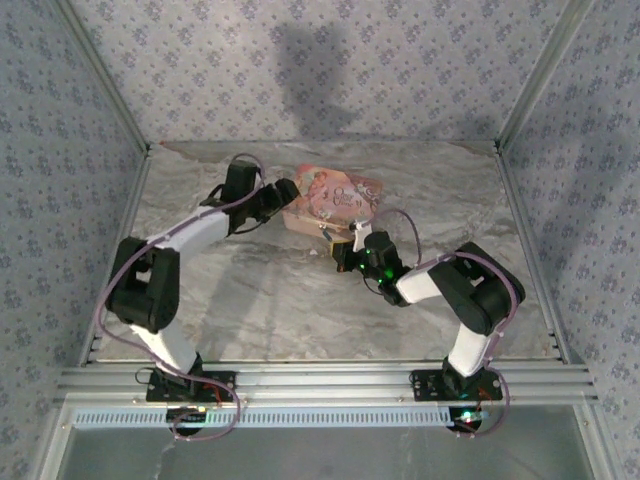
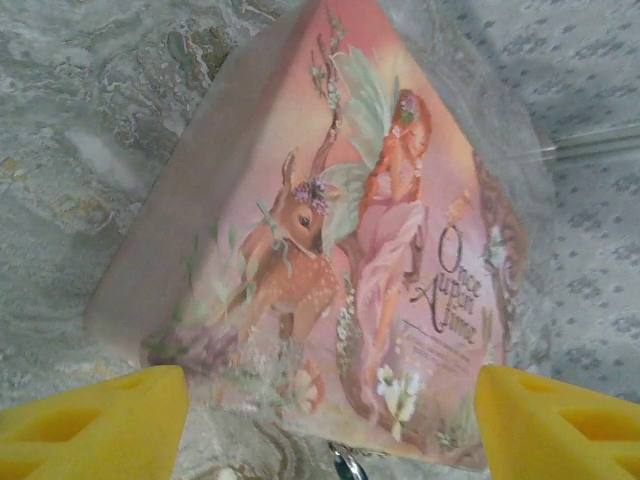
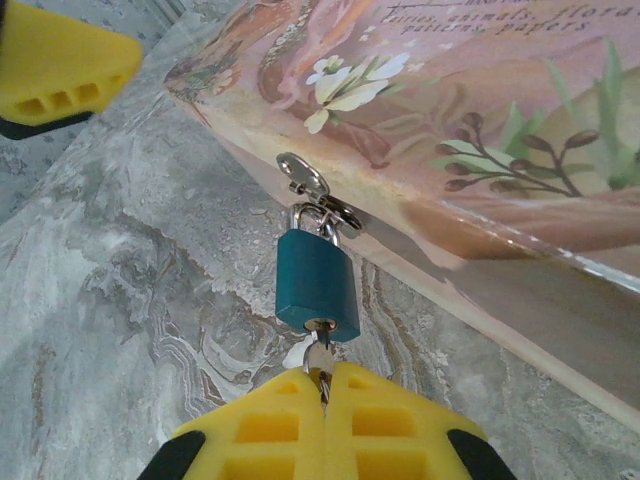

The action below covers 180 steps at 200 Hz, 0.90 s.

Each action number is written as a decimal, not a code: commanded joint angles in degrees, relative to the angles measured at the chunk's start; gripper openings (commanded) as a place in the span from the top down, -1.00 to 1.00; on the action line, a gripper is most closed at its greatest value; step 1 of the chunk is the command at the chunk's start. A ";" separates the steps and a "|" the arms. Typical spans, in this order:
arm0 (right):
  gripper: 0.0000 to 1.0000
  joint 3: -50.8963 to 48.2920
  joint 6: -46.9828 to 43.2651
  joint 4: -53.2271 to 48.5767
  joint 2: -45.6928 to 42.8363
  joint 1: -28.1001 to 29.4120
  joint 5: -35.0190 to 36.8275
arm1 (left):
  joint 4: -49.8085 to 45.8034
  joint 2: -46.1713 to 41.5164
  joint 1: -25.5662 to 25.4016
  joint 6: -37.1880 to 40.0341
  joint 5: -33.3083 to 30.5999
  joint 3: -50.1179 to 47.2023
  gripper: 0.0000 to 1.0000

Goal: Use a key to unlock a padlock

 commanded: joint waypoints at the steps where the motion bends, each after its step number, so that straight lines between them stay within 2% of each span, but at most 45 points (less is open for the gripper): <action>1: 1.00 -0.04 3.61 -0.88 1.71 -0.58 -0.94 | -4.13 3.78 0.51 5.15 1.99 3.88 -0.52; 52: 1.00 0.56 2.67 -2.02 1.93 -0.58 -0.61 | -3.45 9.24 0.98 6.16 3.14 7.91 -0.53; 92: 1.00 0.79 1.11 -1.78 2.17 -0.33 0.11 | 0.28 3.47 0.40 4.42 1.21 0.30 -0.52; 125: 1.00 0.64 -1.37 -1.65 1.67 0.43 1.00 | -0.35 -3.26 -0.07 2.54 -0.81 -5.81 -0.50; 180: 1.00 1.89 -11.24 -4.52 -0.48 5.12 7.76 | -1.87 -7.18 -6.78 -1.26 1.66 -10.06 -0.38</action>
